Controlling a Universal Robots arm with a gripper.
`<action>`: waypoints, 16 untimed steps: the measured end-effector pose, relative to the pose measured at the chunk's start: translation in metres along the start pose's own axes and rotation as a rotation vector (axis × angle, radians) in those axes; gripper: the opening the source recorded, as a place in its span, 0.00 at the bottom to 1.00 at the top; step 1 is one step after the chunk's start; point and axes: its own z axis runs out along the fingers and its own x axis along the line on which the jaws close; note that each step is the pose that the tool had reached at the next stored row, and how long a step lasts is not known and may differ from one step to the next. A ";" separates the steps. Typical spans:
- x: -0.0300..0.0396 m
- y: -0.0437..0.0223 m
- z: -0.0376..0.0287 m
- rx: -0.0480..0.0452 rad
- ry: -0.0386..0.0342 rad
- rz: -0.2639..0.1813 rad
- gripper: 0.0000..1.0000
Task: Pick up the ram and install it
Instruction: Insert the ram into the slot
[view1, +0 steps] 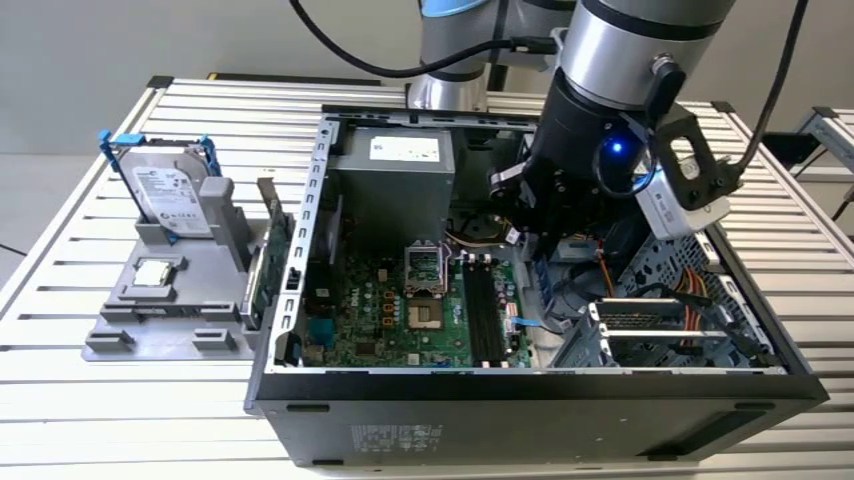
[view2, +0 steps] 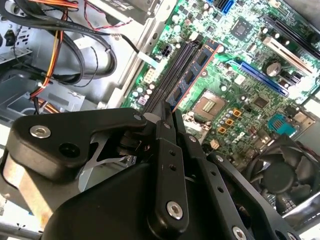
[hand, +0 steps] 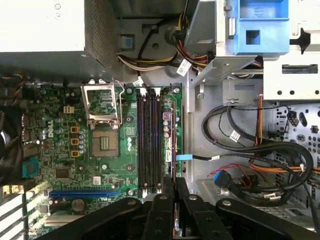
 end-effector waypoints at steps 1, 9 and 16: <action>0.0000 0.0000 0.0011 -0.0001 0.0000 0.000 0.00; 0.0006 0.0010 0.0133 -0.0012 0.0001 0.001 0.00; 0.0013 0.0052 0.0220 -0.0019 0.0000 0.003 0.00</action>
